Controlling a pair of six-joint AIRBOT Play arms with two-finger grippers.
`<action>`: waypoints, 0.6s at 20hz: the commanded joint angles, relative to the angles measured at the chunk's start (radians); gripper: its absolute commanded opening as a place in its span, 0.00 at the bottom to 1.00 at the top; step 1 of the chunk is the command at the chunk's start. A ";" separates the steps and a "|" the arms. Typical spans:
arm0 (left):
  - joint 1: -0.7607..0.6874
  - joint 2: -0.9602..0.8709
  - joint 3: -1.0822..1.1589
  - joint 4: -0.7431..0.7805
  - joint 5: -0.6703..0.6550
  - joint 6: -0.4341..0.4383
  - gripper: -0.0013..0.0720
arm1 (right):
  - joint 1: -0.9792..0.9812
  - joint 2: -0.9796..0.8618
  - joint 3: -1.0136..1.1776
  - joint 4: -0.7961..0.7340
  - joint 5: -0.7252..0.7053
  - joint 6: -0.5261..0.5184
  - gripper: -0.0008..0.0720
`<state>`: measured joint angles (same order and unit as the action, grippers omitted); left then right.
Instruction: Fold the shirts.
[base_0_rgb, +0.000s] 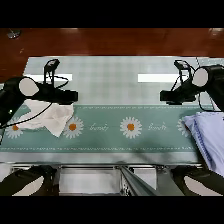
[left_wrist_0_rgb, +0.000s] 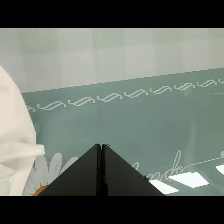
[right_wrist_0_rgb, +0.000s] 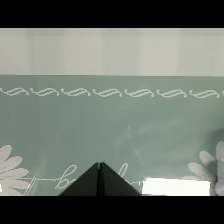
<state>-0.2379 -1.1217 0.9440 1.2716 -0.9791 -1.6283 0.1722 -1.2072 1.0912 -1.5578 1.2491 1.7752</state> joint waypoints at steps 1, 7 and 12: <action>0.000 -0.001 0.000 0.000 0.001 0.000 0.06 | 0.001 0.000 0.000 0.000 0.000 0.000 0.04; 0.000 -0.001 0.000 0.000 0.000 0.000 0.06 | 0.001 0.000 0.000 0.000 0.000 0.000 0.04; 0.000 -0.002 -0.001 0.001 0.034 0.001 0.06 | 0.001 0.000 0.000 -0.005 -0.027 -0.001 0.04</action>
<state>-0.2379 -1.1221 0.9436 1.2716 -0.9714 -1.6283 0.1722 -1.2072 1.0912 -1.5578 1.2476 1.7752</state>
